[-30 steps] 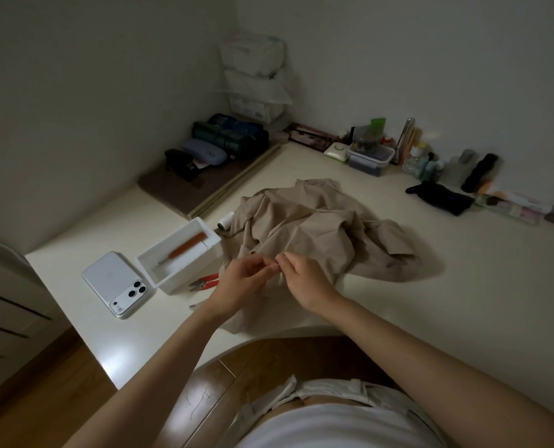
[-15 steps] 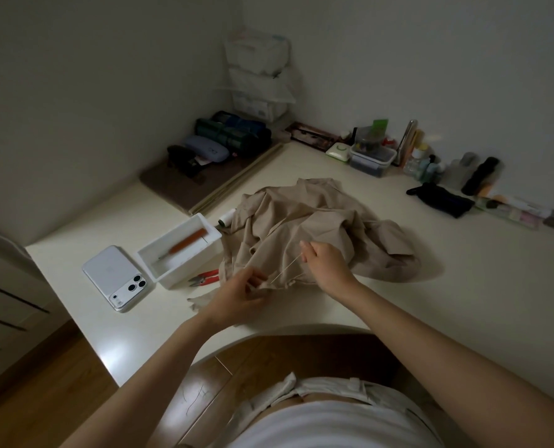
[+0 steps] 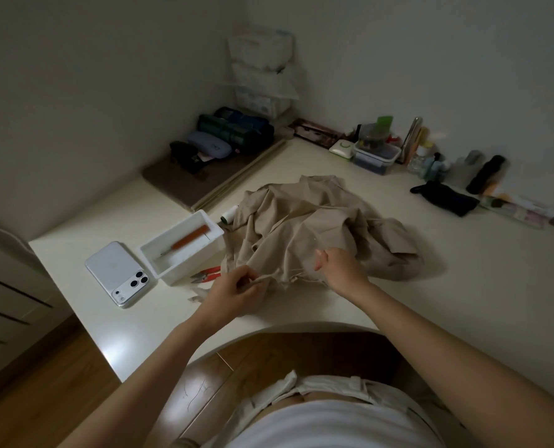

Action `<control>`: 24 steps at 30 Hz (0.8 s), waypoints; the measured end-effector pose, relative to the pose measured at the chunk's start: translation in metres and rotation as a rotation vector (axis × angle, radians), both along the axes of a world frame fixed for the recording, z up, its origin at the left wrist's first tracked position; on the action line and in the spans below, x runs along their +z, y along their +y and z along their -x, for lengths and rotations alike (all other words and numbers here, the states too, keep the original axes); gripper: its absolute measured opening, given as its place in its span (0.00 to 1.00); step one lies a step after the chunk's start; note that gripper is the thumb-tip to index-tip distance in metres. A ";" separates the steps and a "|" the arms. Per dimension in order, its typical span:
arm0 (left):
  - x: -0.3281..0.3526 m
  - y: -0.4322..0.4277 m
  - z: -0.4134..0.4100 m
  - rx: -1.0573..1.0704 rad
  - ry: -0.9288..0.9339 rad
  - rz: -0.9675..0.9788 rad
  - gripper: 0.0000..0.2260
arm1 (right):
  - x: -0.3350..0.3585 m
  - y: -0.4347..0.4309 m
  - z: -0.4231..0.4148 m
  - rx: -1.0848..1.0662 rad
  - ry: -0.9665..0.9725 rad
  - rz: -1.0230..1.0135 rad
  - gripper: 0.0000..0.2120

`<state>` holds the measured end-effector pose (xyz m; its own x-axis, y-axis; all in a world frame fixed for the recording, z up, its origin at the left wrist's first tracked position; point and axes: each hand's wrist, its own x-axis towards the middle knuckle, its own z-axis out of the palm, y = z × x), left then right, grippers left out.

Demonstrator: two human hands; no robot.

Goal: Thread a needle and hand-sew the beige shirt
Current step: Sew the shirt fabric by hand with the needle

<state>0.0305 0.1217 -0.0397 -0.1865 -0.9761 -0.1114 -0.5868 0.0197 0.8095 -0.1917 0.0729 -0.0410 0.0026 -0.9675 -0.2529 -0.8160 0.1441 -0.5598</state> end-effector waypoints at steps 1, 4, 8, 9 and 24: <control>0.002 0.000 0.000 0.002 0.010 0.010 0.03 | 0.000 0.000 0.001 0.014 0.064 0.024 0.20; 0.007 -0.001 0.001 0.002 0.035 0.032 0.02 | 0.002 0.000 -0.003 0.052 0.033 0.181 0.17; 0.011 -0.001 0.001 -0.011 0.044 0.049 0.03 | 0.017 0.005 -0.017 0.224 -0.081 0.263 0.15; 0.012 -0.001 0.002 -0.010 0.043 0.056 0.03 | 0.022 0.008 -0.021 0.231 -0.120 0.226 0.15; 0.008 0.001 -0.006 -0.044 0.019 0.163 0.04 | 0.018 0.016 -0.028 0.337 -0.323 0.157 0.09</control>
